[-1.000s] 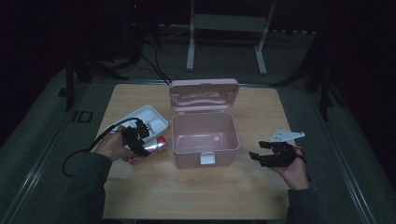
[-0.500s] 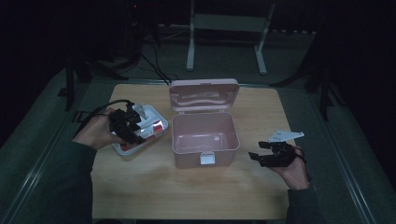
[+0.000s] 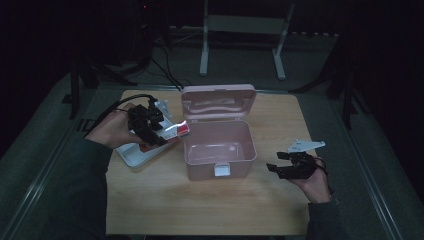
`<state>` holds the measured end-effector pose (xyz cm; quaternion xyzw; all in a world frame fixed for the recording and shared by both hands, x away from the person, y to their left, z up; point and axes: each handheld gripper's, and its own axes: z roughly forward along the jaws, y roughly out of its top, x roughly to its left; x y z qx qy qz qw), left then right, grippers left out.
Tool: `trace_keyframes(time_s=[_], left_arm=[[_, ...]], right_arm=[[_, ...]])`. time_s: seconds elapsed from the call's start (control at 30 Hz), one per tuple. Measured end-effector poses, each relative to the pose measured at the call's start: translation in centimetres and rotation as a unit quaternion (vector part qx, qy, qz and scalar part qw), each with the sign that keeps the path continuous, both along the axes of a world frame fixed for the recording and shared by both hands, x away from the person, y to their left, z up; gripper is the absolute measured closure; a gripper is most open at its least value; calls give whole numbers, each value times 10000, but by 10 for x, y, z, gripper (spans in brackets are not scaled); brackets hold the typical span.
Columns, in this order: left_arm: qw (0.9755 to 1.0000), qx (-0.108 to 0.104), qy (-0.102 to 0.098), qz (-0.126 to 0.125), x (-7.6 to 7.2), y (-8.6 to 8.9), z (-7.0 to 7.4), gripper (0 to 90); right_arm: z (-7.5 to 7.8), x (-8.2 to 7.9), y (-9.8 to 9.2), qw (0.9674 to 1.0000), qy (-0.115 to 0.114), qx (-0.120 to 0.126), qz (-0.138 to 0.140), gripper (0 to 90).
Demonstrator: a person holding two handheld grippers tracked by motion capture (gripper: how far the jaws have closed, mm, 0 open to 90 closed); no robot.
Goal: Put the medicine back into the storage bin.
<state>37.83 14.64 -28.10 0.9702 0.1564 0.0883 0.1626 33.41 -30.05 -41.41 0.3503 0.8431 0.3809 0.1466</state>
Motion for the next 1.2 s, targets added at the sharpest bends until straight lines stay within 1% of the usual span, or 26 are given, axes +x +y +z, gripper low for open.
trace_keyframes(time_s=[0.17, 0.3, 0.6, 0.63, 0.77, 0.87, 0.93, 1.0, 1.03, 1.1, 1.2], left_arm=[[9999, -93, 12, -133, 2, -16, 2, 511], [9996, 3, 16, -292, 5, -31, 2, 512], [9987, -35, 72, -507, 10, -57, 3, 511], [9986, -77, 85, -524, 11, -59, 2, 511], [9982, -31, 128, -577, 14, -67, -2, 511], [9980, -35, 151, -620, 13, -73, -6, 511], [9976, -80, 167, -670, 12, -77, -8, 511], [9975, -50, 190, -672, 13, -80, -10, 511], [9977, -53, 178, -655, 13, -82, -11, 511], [9977, 10, 142, -663, 13, -86, -11, 511], [9973, -21, 143, -726, 12, -93, -10, 511]], right_arm=[[0, 0, -1, 10000, 11, -1, -4, 347], [-1, 1, 0, 10000, 16, -9, -1, 347], [-2, 1, 1, 10000, 32, -21, 11, 348], [-2, 1, 1, 10000, 30, -17, 10, 348], [-2, 1, 0, 10000, 33, -13, 1, 348], [-2, 2, 1, 10000, 46, -33, 19, 347], [-3, 2, 2, 10000, 48, -40, 21, 347], [-3, 2, 2, 10000, 51, -44, 25, 347], [-3, 1, 2, 10000, 53, -45, 30, 347], [-3, 1, 2, 10000, 41, -39, 30, 348], [-2, 1, 1, 10000, 43, -38, 27, 348]])
